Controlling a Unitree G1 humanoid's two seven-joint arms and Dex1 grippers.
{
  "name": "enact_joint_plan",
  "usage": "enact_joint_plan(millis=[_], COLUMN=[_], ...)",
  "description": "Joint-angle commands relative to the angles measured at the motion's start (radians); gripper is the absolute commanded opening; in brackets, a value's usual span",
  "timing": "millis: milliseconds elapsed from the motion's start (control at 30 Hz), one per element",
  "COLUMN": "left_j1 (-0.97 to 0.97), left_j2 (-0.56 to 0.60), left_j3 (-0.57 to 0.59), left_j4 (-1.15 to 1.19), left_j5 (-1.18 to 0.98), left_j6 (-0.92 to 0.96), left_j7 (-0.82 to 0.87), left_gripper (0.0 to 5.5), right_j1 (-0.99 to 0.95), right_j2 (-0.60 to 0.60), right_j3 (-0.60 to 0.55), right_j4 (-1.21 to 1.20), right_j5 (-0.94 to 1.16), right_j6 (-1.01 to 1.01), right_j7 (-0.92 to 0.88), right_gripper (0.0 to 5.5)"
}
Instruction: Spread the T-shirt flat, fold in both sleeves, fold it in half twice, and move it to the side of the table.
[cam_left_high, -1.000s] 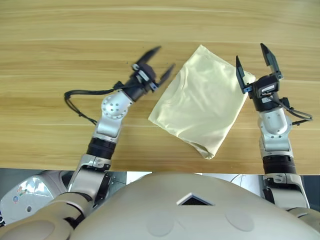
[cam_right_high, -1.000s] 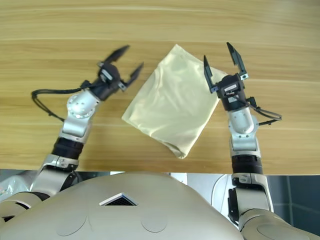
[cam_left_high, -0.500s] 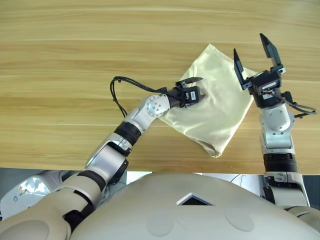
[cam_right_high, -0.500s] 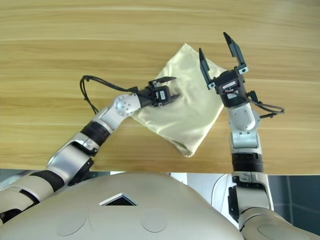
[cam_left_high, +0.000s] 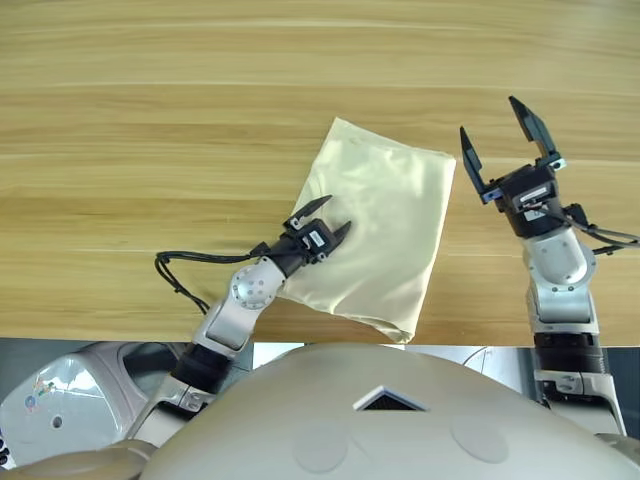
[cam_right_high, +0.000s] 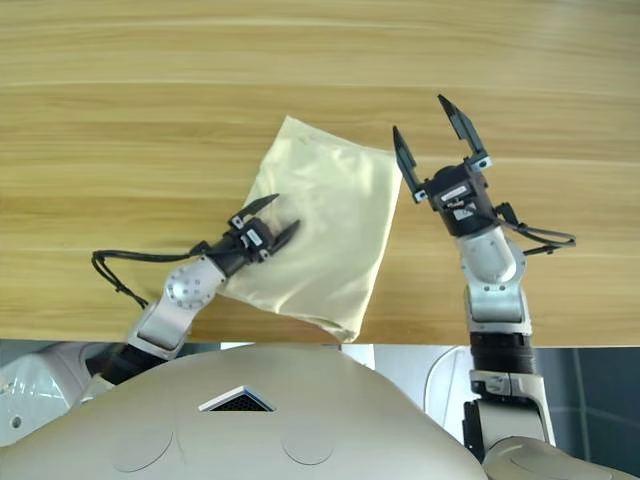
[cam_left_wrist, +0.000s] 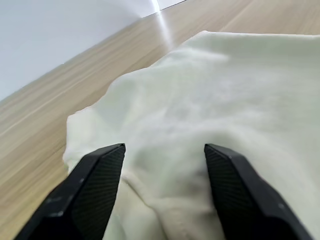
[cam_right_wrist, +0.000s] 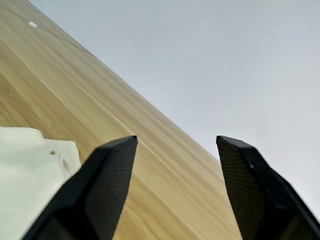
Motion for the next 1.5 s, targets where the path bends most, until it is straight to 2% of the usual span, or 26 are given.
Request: enact_joint_plan(millis=[33,100,233,500,600,700,1133,1500], left_j1=[-0.013,-0.035,-0.032,-0.041,-0.104,-0.161,-0.243,-0.204], left_j2=[-0.065,-0.093,-0.123,-0.17,-0.158,-0.16,-0.205,-0.22], left_j3=[0.086,0.144,0.276,0.298,0.396,0.463,0.487,0.514], left_j4=[0.033,0.001,-0.161,-0.188,-0.096,-0.01,0.028,0.008], left_j5=[0.0,-0.029,-0.254,-0.563,-0.531,-0.481,-0.45,-0.483], left_j6=[0.091,0.067,-0.099,-0.179,-0.149,-0.161,-0.155,-0.176], left_j7=[0.112,0.155,0.126,-0.024,0.046,0.112,0.147,0.12], left_gripper=[2.96,2.96,2.96,2.96,2.96,2.96,2.96,2.96], right_j1=[0.023,0.031,0.011,-0.154,-0.2,-0.281,-0.389,-0.647], right_j2=[-0.013,-0.011,-0.046,-0.056,-0.057,-0.064,-0.093,-0.031], right_j3=[-0.02,-0.019,0.038,0.1,0.142,0.198,0.271,0.305], right_j4=[0.002,0.031,0.083,0.137,0.143,0.262,0.611,0.896], right_j5=[0.009,-0.037,-0.326,-0.479,-0.512,-0.549,-0.559,-0.538], right_j6=[0.018,0.022,0.059,0.145,0.154,0.154,0.156,0.128], right_j7=[0.011,-0.006,-0.079,-0.121,-0.119,-0.127,-0.214,-0.331], right_gripper=[2.91,2.91,2.91,2.91,2.91,2.91,2.91,2.91])
